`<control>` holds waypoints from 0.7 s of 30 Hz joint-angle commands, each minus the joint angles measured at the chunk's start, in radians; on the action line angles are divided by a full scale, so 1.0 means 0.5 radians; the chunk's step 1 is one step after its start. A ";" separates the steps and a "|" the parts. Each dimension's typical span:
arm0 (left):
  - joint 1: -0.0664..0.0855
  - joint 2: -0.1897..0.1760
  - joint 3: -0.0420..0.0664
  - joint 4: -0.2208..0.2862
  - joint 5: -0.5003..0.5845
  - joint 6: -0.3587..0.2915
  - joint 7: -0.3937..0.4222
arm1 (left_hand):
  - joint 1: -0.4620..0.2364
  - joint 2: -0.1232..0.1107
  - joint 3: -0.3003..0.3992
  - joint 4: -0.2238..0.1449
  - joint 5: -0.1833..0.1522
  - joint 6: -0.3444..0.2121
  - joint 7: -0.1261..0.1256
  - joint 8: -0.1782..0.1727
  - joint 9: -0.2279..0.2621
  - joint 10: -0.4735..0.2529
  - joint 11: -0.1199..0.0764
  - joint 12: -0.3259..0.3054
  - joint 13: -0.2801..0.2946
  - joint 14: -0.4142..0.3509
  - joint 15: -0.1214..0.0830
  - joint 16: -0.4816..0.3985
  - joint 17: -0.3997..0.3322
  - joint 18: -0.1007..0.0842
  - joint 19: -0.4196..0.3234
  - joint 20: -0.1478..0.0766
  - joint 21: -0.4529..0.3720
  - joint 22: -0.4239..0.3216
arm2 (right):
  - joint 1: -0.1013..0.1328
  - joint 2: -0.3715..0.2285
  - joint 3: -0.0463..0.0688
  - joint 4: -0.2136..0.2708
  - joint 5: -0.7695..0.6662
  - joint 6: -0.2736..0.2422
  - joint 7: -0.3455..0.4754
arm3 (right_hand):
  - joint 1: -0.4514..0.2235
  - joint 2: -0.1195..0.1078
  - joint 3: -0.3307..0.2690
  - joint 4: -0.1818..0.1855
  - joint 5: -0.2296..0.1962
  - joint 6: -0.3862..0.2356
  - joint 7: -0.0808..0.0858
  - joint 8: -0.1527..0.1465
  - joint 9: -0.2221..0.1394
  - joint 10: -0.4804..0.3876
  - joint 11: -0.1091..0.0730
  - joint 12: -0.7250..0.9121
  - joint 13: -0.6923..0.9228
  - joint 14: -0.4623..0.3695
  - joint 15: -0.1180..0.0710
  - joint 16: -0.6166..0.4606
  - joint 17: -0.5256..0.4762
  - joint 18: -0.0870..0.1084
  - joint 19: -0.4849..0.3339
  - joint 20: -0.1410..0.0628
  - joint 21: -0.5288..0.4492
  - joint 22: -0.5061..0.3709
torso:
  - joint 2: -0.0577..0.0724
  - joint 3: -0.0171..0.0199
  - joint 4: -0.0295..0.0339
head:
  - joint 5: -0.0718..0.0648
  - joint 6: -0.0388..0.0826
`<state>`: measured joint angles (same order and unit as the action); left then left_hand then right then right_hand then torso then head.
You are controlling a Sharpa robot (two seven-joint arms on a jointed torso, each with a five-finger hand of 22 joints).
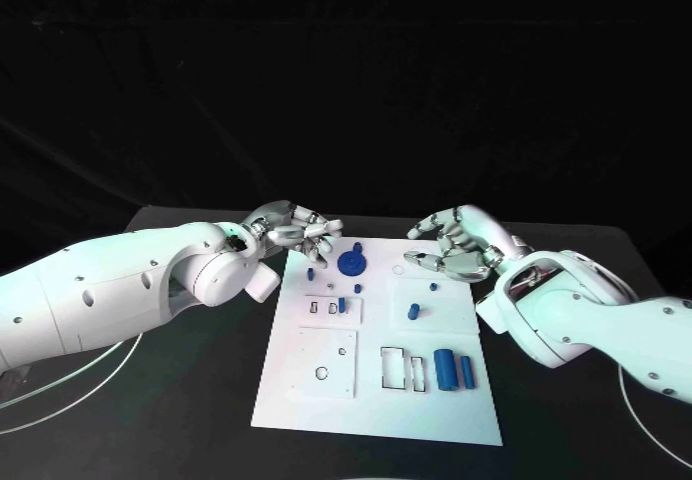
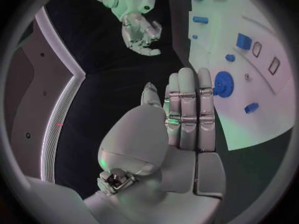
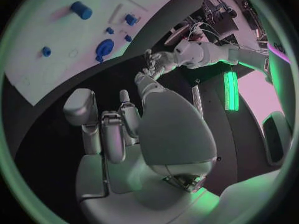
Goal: Assemble the parts on the task board
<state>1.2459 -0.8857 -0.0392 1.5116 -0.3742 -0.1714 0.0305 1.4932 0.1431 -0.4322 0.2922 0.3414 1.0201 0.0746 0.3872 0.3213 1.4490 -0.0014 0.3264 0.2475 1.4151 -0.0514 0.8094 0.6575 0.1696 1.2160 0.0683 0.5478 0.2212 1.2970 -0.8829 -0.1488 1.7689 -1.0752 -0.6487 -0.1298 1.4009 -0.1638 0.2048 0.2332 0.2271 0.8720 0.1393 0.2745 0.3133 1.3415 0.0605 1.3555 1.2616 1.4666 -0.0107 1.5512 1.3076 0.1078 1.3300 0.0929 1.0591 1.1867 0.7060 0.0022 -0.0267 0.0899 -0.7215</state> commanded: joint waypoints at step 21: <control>0.110 0.302 -0.013 -0.124 -1.043 0.671 -1.294 | 0.019 0.216 -0.040 -0.001 -0.069 -0.482 -0.010 0.403 0.969 -0.772 -0.005 1.041 0.933 0.210 -0.031 1.310 1.497 -0.186 0.355 -0.050 1.618 1.928 | 0.045 -0.123 -0.001 -0.115 0.218 -0.015 0.062 | 0.005 -0.026 0.009 0.009 0.005 0.000 0.001 0.005 0.006 0.004 -0.006 0.005 -0.001 0.176 -0.005 -0.009 0.396 0.021 -0.013 0.000 -0.011 -0.004 | -0.028 0.0195 0.004 | 0.013 -0.042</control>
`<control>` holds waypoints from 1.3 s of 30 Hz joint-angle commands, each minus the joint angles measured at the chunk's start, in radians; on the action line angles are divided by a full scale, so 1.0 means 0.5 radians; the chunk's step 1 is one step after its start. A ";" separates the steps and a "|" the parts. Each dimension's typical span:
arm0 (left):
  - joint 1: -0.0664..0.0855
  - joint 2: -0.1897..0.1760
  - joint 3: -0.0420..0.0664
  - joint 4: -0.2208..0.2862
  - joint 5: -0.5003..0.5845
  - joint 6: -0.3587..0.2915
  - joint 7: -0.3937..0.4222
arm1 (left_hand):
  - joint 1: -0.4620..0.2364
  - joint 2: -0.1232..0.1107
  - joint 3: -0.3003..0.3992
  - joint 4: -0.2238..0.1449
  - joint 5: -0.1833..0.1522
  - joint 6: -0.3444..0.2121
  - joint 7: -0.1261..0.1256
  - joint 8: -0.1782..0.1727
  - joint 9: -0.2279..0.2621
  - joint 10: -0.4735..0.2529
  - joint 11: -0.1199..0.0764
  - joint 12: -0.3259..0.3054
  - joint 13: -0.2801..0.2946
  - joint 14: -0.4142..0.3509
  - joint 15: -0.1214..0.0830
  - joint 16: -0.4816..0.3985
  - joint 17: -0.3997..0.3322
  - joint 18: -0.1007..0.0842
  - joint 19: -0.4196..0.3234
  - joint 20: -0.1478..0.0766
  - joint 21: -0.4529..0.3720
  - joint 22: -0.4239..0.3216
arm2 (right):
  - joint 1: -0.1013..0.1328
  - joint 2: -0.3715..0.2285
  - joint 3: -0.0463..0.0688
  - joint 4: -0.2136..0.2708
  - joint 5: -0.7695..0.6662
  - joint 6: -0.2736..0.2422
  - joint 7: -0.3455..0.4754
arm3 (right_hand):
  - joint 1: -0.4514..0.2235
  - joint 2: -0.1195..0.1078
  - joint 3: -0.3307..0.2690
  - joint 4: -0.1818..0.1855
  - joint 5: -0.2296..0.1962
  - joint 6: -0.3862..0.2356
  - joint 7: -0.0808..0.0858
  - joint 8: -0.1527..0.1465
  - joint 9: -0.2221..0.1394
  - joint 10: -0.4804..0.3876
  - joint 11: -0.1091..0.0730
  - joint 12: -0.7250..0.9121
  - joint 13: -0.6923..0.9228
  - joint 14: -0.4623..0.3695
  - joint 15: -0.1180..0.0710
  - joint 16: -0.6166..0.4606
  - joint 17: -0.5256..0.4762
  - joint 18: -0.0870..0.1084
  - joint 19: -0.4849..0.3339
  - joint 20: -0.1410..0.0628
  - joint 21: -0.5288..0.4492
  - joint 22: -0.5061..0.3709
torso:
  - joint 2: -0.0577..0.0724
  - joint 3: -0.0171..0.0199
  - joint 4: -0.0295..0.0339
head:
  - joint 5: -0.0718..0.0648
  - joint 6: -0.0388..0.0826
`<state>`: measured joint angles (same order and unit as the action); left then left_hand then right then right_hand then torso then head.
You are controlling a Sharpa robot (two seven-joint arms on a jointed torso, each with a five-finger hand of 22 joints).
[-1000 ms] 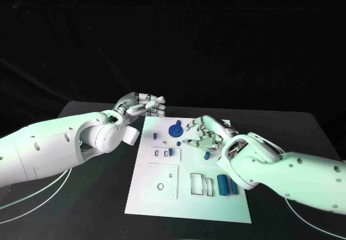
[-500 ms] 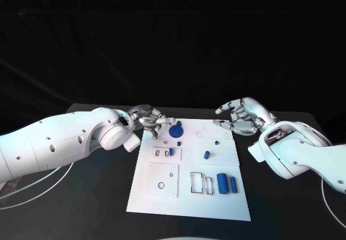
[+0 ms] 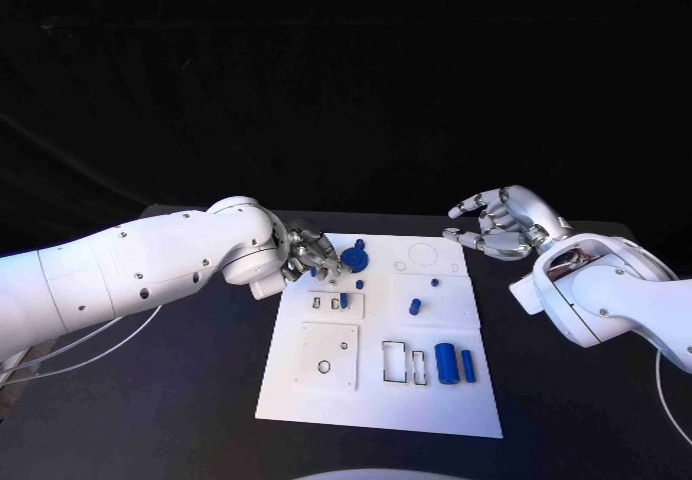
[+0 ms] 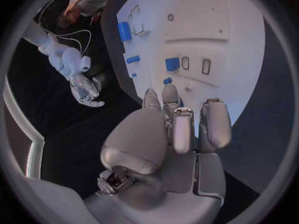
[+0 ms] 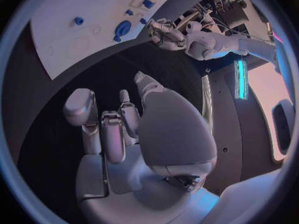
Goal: Assemble the parts on the task board
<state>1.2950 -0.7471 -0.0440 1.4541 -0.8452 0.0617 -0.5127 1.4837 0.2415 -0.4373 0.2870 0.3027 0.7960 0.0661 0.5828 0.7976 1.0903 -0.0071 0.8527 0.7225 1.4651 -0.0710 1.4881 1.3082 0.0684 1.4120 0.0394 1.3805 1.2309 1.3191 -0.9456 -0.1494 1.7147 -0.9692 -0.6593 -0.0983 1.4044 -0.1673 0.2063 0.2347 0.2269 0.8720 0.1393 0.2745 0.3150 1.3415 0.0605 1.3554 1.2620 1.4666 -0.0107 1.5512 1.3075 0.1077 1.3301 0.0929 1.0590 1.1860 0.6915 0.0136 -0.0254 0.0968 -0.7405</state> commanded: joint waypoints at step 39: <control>0.062 0.205 -0.062 -0.080 -0.180 0.481 -0.340 | -0.312 0.029 -0.048 0.009 -0.202 -0.105 -0.035 0.398 0.267 0.598 -0.032 1.127 1.144 0.211 -0.015 0.165 0.525 -0.083 0.186 -0.012 0.262 0.458 | -0.004 0.026 -0.006 -0.071 -0.032 0.092 -0.118 | -0.005 -0.049 0.020 0.038 0.071 -0.011 0.000 0.012 0.015 -0.010 -0.007 -0.008 -0.021 0.164 -0.006 -0.029 0.351 0.030 -0.036 -0.002 -0.064 -0.034 | 0.004 -0.0029 0.000 | 0.002 -0.048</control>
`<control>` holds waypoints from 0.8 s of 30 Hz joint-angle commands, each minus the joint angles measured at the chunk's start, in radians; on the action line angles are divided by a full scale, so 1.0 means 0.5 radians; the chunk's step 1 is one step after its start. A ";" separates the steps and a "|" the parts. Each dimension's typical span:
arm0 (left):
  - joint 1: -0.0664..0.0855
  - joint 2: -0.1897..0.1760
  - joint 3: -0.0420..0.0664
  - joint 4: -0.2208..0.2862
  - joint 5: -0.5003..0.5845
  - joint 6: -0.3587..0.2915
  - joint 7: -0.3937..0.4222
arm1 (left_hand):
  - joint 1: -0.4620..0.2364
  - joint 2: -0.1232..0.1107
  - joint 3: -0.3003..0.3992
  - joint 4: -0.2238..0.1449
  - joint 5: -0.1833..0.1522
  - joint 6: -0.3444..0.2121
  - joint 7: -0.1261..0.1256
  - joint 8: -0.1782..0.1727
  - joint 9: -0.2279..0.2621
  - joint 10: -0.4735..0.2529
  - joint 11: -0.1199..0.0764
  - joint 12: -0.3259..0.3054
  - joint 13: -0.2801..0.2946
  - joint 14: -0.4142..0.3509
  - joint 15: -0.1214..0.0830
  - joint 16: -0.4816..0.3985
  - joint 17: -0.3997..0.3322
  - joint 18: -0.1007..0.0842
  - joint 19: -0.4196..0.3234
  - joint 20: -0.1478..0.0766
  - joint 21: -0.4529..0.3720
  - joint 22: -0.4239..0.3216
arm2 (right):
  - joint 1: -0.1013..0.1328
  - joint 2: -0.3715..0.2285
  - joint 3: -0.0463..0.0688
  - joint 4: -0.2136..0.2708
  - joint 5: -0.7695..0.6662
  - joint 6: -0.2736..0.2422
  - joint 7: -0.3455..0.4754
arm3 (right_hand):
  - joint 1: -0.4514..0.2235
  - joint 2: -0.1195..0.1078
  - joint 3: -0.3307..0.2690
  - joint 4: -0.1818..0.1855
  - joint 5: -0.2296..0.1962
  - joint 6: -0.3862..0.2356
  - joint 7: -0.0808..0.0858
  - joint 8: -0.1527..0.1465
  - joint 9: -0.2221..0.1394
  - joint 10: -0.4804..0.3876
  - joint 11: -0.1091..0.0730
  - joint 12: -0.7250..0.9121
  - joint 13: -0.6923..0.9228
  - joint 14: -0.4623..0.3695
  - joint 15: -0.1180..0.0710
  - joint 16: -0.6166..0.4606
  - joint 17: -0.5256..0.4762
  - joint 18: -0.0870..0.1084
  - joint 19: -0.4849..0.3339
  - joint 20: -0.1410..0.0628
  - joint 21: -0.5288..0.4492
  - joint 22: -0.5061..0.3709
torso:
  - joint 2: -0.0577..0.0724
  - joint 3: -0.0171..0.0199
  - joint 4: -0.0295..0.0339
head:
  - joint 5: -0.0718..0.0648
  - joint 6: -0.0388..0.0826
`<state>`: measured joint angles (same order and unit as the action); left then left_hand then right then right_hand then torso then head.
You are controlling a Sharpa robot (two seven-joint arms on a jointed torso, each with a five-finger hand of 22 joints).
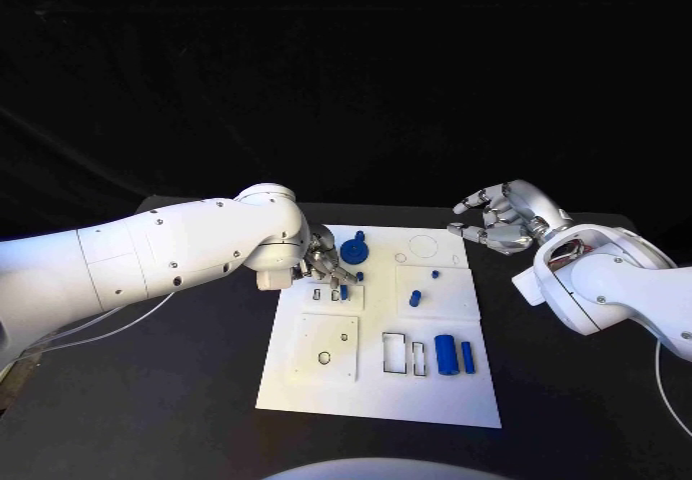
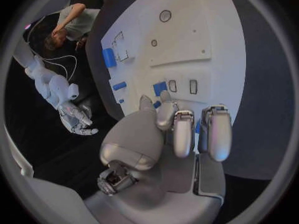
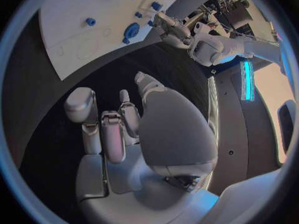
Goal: Assemble the parts on the task board
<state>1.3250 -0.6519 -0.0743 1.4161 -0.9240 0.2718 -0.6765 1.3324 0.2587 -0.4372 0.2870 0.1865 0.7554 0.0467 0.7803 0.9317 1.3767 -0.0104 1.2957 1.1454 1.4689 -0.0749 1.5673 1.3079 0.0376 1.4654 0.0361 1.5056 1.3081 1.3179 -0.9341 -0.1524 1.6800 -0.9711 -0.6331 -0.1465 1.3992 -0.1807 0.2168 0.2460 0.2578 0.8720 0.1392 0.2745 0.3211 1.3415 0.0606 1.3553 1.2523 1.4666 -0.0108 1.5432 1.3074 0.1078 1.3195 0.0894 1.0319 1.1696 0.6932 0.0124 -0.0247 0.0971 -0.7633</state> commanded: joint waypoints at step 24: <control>0.001 0.036 -0.014 -0.018 -0.008 0.107 -0.025 | -0.035 -0.007 -0.050 0.010 0.087 -0.123 0.062 -0.191 -0.176 -0.029 0.025 0.219 0.239 0.204 0.035 0.007 0.526 -0.021 0.074 0.033 0.011 0.310 | -0.007 0.008 -0.001 -0.014 -0.035 0.046 -0.044 | 0.006 -0.024 0.001 0.019 0.019 -0.012 0.000 0.013 0.004 -0.010 -0.007 -0.008 -0.001 0.164 -0.006 -0.014 0.350 0.030 -0.016 0.005 -0.014 -0.003 | 0.000 0.0005 -0.001 | 0.001 -0.019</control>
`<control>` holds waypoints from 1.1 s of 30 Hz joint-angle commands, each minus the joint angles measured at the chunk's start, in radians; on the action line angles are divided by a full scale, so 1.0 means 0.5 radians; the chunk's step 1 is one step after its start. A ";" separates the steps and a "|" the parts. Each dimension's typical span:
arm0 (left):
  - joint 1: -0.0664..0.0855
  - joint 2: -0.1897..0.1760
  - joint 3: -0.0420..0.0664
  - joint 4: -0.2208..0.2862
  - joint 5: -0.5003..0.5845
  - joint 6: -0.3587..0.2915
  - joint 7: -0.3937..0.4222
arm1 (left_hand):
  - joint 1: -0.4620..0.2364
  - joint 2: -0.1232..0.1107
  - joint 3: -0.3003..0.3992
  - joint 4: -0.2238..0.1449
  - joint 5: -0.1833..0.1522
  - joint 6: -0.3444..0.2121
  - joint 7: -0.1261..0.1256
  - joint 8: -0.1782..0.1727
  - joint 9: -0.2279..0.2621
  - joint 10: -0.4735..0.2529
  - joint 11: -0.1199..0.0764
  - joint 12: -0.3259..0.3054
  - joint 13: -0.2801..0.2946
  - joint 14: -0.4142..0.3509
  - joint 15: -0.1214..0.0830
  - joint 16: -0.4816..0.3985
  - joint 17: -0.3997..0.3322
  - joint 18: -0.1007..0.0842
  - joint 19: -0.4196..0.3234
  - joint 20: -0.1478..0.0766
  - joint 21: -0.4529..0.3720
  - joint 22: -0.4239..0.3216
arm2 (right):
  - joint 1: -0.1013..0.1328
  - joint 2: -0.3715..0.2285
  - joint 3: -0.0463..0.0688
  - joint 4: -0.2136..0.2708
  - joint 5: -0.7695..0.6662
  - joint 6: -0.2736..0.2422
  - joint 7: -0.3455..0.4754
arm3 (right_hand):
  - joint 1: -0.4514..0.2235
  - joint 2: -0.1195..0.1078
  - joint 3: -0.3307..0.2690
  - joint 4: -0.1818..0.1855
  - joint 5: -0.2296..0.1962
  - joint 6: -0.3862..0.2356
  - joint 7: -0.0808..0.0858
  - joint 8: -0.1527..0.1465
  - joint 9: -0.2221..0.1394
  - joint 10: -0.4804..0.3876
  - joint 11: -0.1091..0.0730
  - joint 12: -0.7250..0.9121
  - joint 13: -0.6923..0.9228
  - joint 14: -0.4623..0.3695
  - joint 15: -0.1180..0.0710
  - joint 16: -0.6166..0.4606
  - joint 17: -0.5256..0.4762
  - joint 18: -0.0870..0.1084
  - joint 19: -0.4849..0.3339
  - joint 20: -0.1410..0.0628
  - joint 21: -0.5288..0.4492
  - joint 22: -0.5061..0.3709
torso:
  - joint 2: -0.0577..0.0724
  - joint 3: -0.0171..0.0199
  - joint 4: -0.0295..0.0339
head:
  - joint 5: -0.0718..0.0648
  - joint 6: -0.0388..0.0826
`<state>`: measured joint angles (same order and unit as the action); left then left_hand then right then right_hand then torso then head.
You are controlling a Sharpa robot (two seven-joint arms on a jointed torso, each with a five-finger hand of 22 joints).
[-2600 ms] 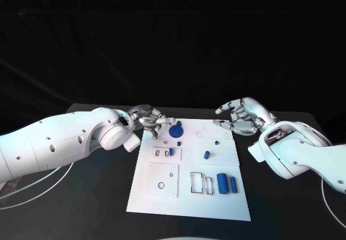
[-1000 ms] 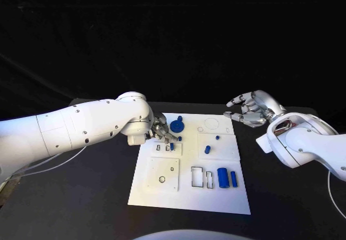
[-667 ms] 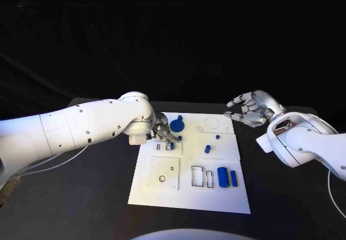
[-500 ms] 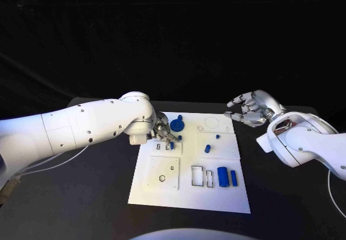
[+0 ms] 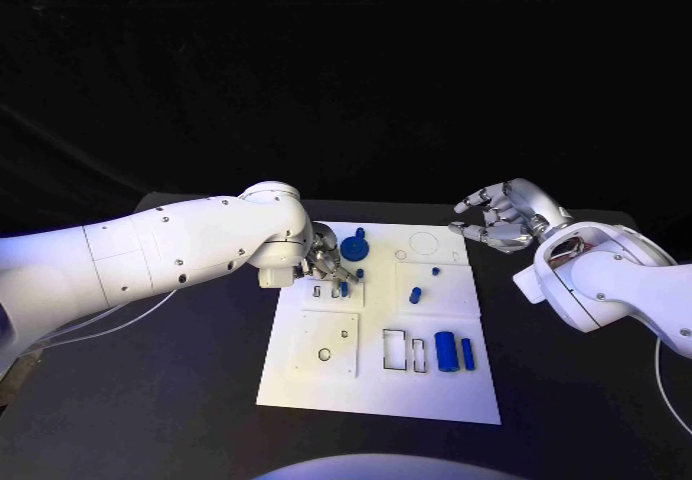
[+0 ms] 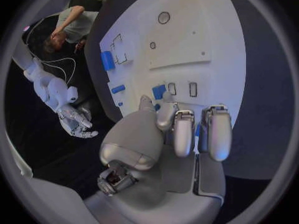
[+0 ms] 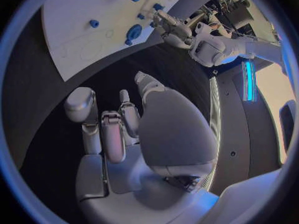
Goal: Assemble the parts on the task board
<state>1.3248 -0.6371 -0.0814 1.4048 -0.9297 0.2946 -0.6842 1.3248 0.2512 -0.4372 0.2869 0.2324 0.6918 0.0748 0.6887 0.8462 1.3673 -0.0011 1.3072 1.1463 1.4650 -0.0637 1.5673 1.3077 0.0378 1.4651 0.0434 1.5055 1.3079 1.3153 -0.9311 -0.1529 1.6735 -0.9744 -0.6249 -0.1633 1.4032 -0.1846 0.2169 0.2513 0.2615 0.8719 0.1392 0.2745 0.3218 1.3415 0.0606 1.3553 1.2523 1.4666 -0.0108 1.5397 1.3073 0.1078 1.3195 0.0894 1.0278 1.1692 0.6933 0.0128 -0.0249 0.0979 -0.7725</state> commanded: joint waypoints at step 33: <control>0.002 0.021 0.000 -0.011 0.040 0.058 -0.011 | 0.208 0.026 -0.007 0.003 0.380 0.096 -0.002 -0.136 -0.241 -0.064 0.000 0.153 0.151 0.212 0.010 0.007 0.526 -0.021 0.074 0.021 0.006 0.321 | -0.009 0.010 -0.002 -0.021 -0.032 0.048 -0.038 | -0.002 -0.018 0.005 0.016 0.021 -0.012 0.000 0.016 0.005 -0.006 -0.008 -0.005 0.002 0.163 -0.007 -0.009 0.346 0.031 -0.016 0.005 -0.010 -0.004 | 0.001 0.0016 0.001 | -0.004 0.001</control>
<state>1.3247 -0.6301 -0.0815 1.3995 -0.9230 0.3248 -0.6897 1.4175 0.2641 -0.4371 0.2870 0.4180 0.7319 0.0754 0.6228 0.7268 1.3451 -0.0015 1.3316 1.1462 1.4684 -0.0600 1.5672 1.3076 0.0378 1.4652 0.0503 1.5055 1.3076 1.3119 -0.9274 -0.1538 1.6635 -0.9771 -0.6184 -0.1758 1.4032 -0.1846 0.2210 0.2553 0.2671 0.8720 0.1393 0.2784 0.3230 1.3415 0.0606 1.3552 1.2524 1.4666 -0.0108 1.5397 1.3073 0.1078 1.3159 0.0932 1.0278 1.1675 0.6931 0.0134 -0.0249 0.0956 -0.7718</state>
